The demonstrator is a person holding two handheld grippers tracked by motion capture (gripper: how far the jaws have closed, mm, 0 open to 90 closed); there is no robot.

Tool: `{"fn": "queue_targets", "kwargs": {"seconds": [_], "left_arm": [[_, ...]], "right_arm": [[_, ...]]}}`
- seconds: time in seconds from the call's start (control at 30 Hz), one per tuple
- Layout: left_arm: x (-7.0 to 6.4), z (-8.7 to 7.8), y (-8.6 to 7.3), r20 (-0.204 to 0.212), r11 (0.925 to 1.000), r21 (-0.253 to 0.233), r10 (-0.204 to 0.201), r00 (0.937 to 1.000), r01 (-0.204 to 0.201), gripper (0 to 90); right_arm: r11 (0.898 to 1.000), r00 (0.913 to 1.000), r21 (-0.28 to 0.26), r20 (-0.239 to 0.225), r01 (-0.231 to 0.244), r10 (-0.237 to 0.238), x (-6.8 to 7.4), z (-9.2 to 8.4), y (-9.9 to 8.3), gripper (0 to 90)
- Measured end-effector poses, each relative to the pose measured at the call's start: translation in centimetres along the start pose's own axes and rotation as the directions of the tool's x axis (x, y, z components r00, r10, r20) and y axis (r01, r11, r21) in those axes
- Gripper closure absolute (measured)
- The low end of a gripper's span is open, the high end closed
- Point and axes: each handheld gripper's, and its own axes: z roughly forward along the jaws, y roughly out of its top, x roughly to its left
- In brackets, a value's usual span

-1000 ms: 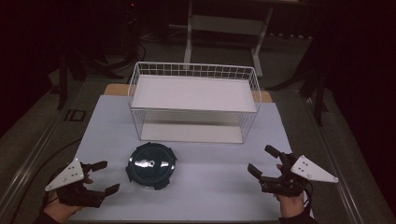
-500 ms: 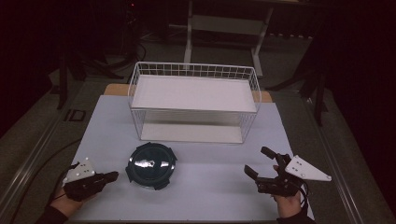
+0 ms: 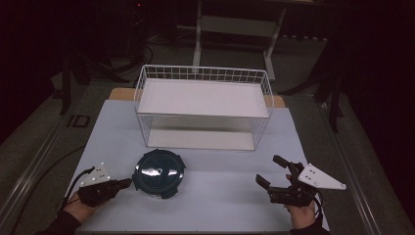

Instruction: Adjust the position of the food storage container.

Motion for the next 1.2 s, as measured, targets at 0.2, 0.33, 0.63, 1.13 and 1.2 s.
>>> {"fn": "queue_targets", "kwargs": {"seconds": [0.2, 0.33, 0.63, 1.13, 1.2], "left_arm": [[0.1, 0.0, 0.8, -0.014, 0.9999, 0.002, -0.01, 0.9999, 0.01, 90.0], [0.0, -1.2, 0.7, -0.019, 0.9993, -0.028, -0.027, 0.9995, 0.026, 90.0], [-0.3, -0.2, 1.3, -0.008, 0.9999, 0.005, -0.01, 0.9999, 0.01, 90.0], [0.7, 2.2, 3.6, -0.019, 0.9997, 0.02, -0.015, 0.9997, 0.015, 90.0], [0.8, 2.6, 4.0, -0.013, 0.9996, 0.023, -0.013, 0.9998, 0.013, 90.0]], "right_arm": [[1.0, 1.0, 0.01, -0.005, 0.006, -0.006, 0.2, 0.0, -0.1, 11.5], [1.0, 1.0, 0.012, -0.006, -0.005, 0.005, 0.1, 0.0, -0.3, 11.5], [1.0, 0.9999, 0.012, -0.012, 0.002, -0.002, 0.3, 0.1, -0.2, 11.5], [1.0, 0.9996, 0.024, -0.029, -0.004, 0.005, 0.2, 0.3, -0.4, 11.7], [1.0, 0.9994, 0.026, -0.033, -0.006, 0.006, 0.2, 0.4, -0.4, 11.7]]}}
